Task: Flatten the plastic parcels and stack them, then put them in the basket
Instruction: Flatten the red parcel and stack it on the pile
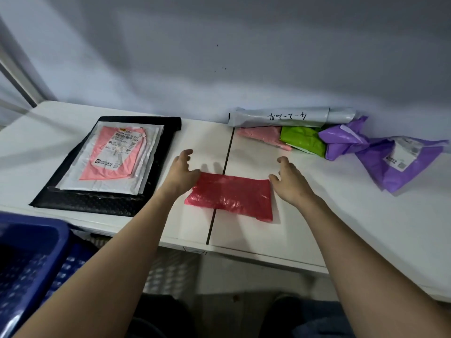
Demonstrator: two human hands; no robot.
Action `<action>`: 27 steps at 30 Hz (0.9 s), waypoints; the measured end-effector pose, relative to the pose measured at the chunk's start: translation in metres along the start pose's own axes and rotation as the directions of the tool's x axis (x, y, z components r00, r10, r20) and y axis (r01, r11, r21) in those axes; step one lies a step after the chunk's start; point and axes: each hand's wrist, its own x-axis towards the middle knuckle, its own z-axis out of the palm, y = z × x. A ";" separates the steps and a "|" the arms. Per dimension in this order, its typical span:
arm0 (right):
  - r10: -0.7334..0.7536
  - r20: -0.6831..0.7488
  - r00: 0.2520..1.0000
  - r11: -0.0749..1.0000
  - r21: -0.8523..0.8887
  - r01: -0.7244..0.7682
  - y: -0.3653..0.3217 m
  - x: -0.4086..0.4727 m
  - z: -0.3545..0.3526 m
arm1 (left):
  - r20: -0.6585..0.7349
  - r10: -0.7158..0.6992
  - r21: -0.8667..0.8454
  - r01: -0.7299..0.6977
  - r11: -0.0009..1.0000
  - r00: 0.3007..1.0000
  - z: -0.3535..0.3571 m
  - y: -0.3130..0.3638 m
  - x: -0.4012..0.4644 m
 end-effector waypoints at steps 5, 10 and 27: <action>-0.104 -0.078 0.992 0.992 -0.080 0.098 -0.016 -0.001 0.012 | -0.096 0.269 0.429 -0.204 0.880 0.958 0.007 -0.004 -0.002; -0.210 -0.006 0.978 0.976 -0.063 0.209 -0.041 -0.003 0.039 | 0.093 0.348 0.534 -0.342 0.773 0.933 0.030 0.000 -0.006; -0.167 0.129 0.977 0.957 -0.218 0.193 -0.028 -0.012 0.077 | 0.336 0.304 0.716 -0.451 0.532 0.892 0.061 -0.038 -0.012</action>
